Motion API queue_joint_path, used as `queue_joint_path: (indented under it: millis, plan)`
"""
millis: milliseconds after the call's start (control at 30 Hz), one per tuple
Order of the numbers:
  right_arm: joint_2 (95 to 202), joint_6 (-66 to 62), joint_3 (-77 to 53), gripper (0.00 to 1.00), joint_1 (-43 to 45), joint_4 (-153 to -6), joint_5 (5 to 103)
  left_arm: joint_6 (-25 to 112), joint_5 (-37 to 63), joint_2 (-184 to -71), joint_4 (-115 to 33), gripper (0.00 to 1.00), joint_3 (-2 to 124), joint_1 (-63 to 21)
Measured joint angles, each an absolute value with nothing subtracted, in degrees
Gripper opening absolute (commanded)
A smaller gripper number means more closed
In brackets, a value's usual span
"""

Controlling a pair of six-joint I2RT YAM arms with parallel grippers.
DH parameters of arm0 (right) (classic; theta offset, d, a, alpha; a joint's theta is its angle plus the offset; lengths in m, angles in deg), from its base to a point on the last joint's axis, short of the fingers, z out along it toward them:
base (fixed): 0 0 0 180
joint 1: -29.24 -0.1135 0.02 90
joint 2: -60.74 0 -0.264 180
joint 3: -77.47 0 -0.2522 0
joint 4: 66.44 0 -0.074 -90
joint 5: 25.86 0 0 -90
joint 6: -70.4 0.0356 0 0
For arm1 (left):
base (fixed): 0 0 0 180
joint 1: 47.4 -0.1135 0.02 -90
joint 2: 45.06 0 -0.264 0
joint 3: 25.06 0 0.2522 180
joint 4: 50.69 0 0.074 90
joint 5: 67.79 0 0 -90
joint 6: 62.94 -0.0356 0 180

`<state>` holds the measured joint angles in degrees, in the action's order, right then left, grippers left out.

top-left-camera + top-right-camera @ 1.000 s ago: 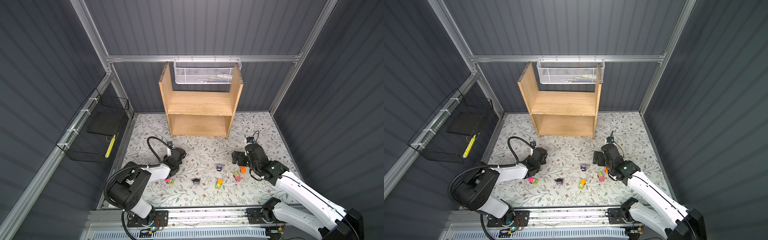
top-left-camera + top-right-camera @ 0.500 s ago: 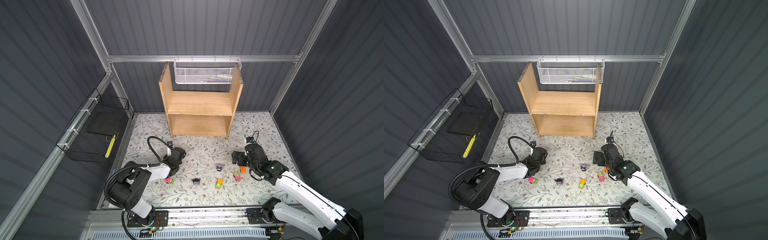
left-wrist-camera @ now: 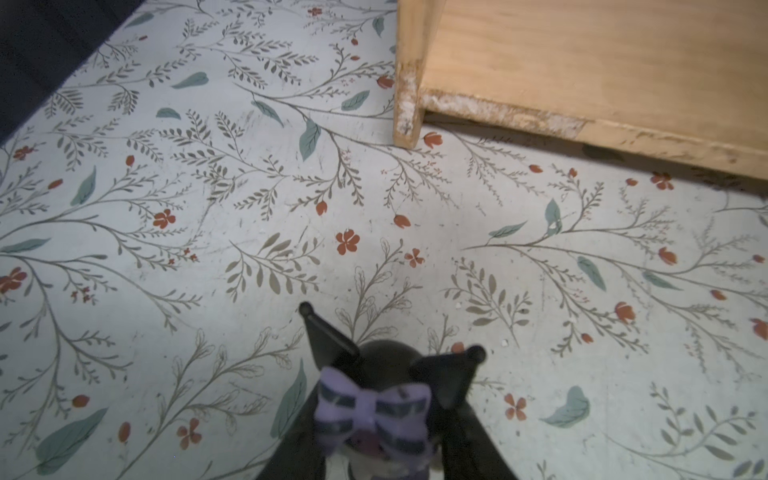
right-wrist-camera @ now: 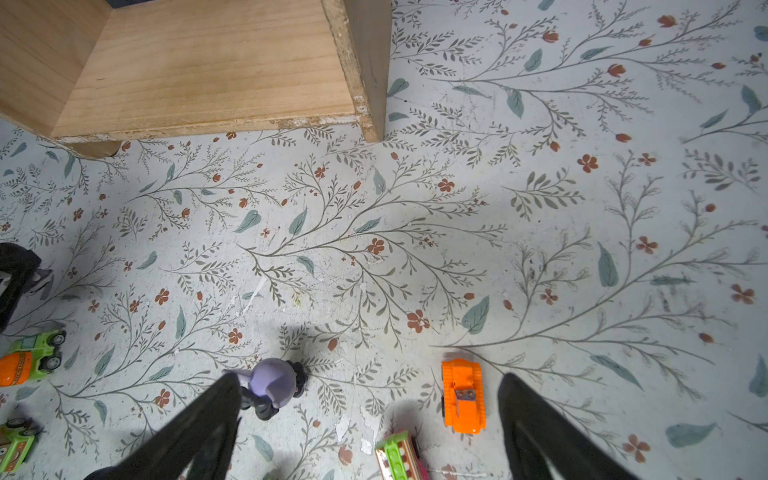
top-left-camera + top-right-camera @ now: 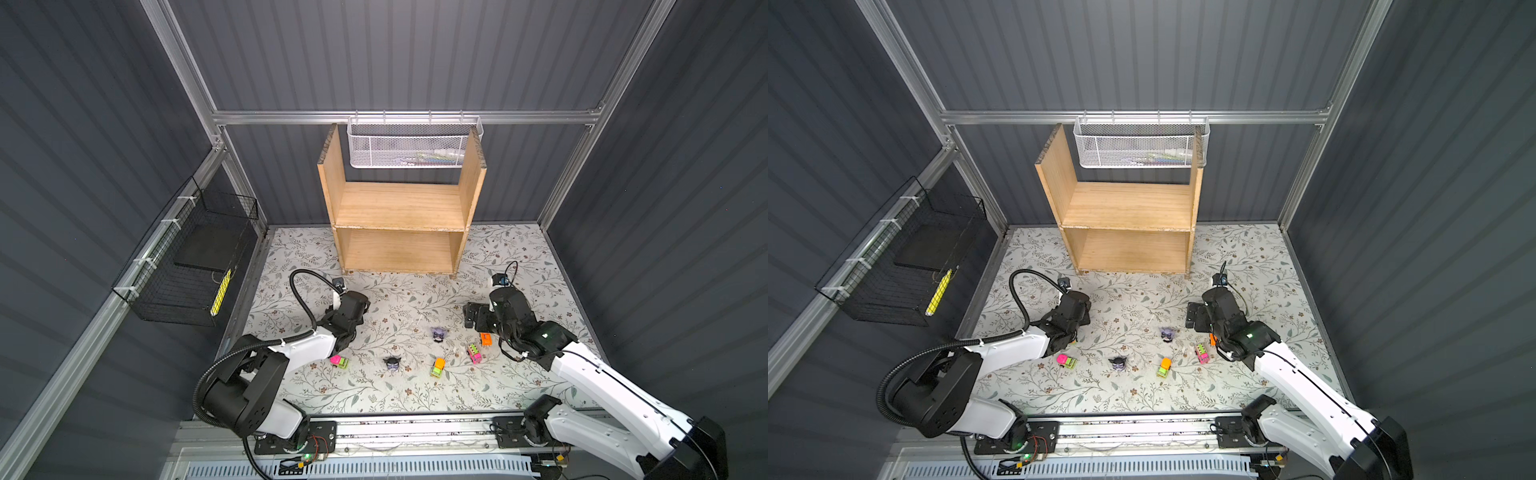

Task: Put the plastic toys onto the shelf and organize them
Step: 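Carry the cat toy with the left gripper toward the lower shelf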

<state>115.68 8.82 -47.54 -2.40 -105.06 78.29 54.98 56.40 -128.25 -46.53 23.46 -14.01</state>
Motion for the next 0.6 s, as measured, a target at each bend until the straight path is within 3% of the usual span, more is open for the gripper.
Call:
queue_joint_path:
  millis: [267,600]
  plan:
    - [116.27,8.43,-46.66,0.95,-2.42,-104.82,78.31,49.41,55.61,-127.75,-53.88,0.26,23.62,-14.01]
    - [116.47,8.34,-46.62,0.95,-2.40,-104.60,78.51,42.35,55.13,-138.50,-61.07,0.25,34.63,-14.64]
